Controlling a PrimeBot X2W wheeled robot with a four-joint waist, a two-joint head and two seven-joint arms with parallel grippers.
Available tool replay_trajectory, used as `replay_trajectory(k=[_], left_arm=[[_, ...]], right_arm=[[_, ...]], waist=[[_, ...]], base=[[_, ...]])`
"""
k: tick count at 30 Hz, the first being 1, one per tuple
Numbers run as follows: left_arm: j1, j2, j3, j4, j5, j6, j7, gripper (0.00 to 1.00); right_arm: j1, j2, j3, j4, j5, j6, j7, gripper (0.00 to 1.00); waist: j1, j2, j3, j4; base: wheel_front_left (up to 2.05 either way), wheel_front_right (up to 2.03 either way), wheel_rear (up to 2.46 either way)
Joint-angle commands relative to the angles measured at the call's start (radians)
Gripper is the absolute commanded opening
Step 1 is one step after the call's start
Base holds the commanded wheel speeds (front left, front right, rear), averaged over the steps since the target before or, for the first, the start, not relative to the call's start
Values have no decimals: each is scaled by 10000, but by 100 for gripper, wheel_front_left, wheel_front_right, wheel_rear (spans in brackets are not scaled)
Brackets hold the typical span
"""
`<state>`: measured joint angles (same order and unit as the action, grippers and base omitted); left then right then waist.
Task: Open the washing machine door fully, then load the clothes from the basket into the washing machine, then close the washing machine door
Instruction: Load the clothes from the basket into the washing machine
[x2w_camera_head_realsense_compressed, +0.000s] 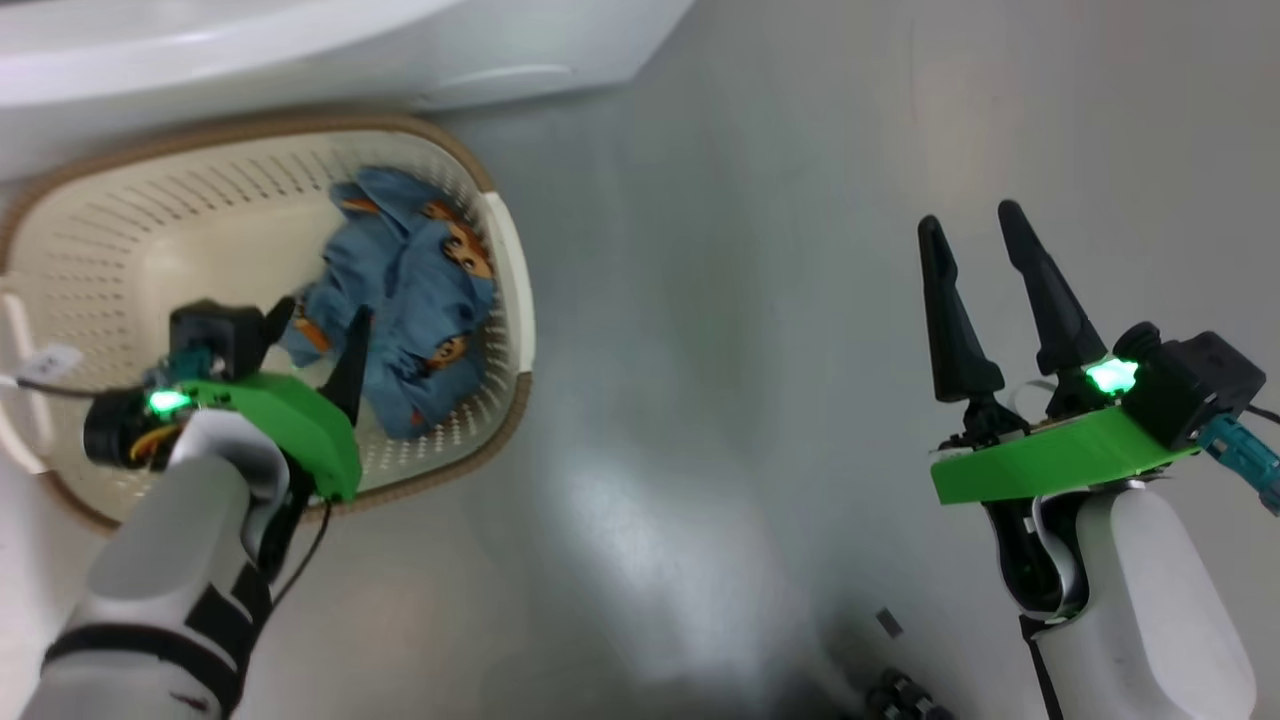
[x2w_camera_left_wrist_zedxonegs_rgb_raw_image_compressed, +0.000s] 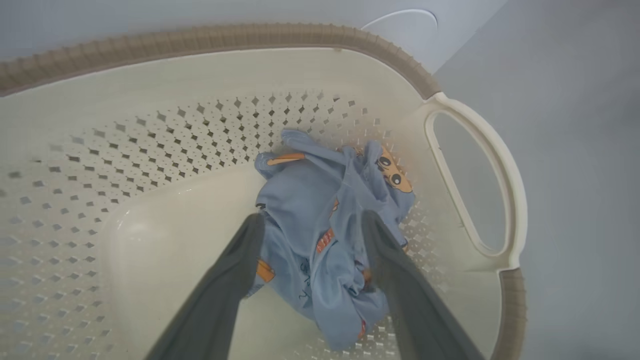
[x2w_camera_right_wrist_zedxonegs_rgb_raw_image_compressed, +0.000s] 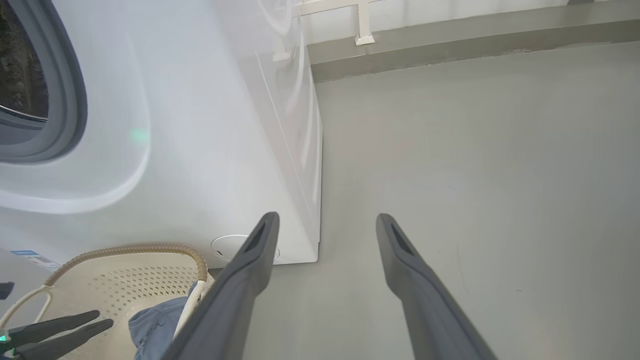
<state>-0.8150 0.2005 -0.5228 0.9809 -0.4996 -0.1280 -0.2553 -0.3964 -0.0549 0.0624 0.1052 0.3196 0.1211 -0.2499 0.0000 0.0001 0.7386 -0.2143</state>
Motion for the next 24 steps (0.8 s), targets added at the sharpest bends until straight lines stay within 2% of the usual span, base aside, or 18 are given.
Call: replay_trajectory(k=[1,6,12,20,24], left_arm=[[-209,392,-69,43,-345,-27,-65,100],[-742,746,-1361,426,-1512,-27,131,100],[-1226,1080,-2601,261,-2993,-27,387,100],[-1549,1563,-4451,-360,-4530,-27,599,100],[-1663,1765,-4969,-370,-5047,-27,569,100]], right_arm=[[48,46,264,-288,116,96,-118,100],[-124,46,521,-424,290,96,-118,100],[-197,46,721,-548,400,96,-118,100],[-260,47,880,-582,521,96,-118,100],[-285,47,1013,-610,583,96,-118,100]], waist=[[0,-1,709,-480],[0,-1,1115,-722],[0,-1,1372,-811],[0,-1,1482,-868],[0,-1,1510,-980]], base=[[0,0,0],[0,0,0],[0,0,0],[0,0,0],[0,0,0]])
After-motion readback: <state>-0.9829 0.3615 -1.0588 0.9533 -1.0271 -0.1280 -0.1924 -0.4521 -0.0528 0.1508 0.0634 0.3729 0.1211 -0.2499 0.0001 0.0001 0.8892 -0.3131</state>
